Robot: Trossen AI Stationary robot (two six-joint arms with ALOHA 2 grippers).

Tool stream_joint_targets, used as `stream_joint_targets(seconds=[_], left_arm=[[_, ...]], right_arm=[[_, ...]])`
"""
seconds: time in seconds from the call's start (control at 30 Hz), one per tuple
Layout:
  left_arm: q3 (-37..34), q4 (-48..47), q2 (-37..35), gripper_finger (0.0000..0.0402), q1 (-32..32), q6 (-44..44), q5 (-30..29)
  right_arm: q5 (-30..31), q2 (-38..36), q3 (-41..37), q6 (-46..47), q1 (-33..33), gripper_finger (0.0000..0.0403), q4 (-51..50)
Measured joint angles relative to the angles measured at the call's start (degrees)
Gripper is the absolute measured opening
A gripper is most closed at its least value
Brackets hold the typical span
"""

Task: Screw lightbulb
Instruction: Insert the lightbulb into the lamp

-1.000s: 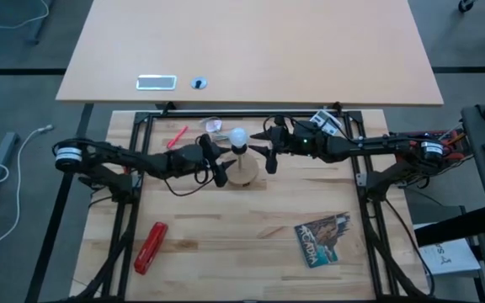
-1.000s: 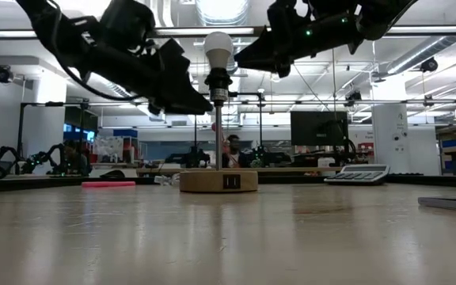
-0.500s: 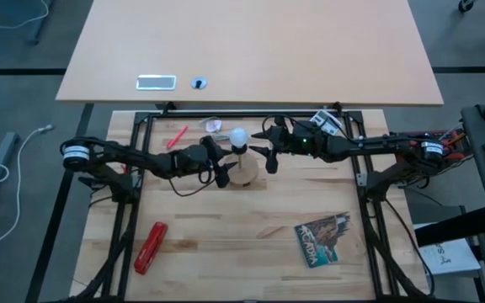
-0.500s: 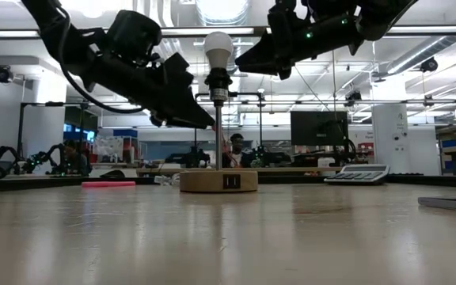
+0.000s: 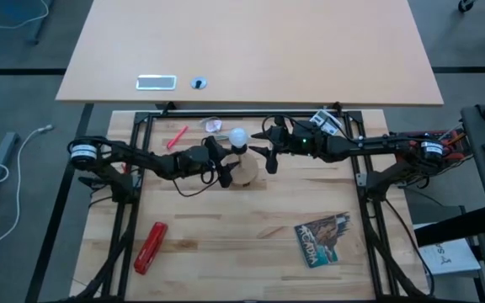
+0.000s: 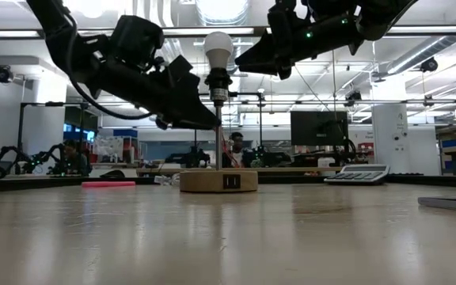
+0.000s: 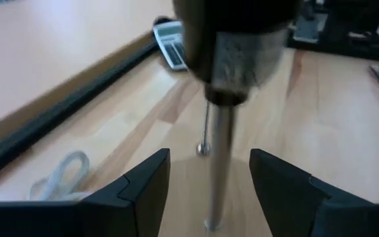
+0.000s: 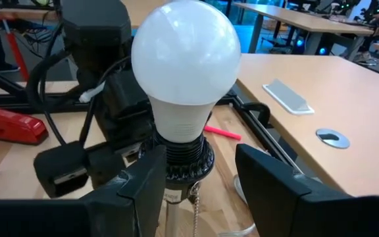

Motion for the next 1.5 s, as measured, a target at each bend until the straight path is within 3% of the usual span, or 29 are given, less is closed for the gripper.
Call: stream_joint_targets(seconds=[0.43, 0.73, 0.9, 1.07, 1.3, 1.5], left_arm=[[0.0, 8.7, 4.9, 0.0149, 0.4, 2.6, -1.3], [0.1, 9.3, 4.9, 0.003, 0.4, 3.4, 1.0], [0.1, 9.4, 4.8, 0.003, 0.6, 3.6, 3.7], [0.1, 9.4, 5.0, 0.0053, 0.4, 4.5, 4.8], [0.2, 9.7, 5.4, 0.0032, 0.4, 4.3, 8.4], [0.2, 9.9, 5.4, 0.0049, 0.3, 4.5, 9.8]], right_arm=[[0.0, 0.0, 0.0, 0.0, 0.0, 0.0181, -0.1], [0.0, -0.7, 0.0, -0.5, 0.0, 0.0181, 0.0], [-3.1, -0.8, 0.0, 0.7, 0.0, 0.0181, 0.0], [-4.5, -0.6, 0.0, 0.8, 0.0, 0.0181, 0.5], [-6.9, -0.6, 0.0, 1.0, 0.0, 0.0181, 0.5], [-8.8, -0.6, 0.0, 1.5, 0.0, 0.0181, 1.4]])
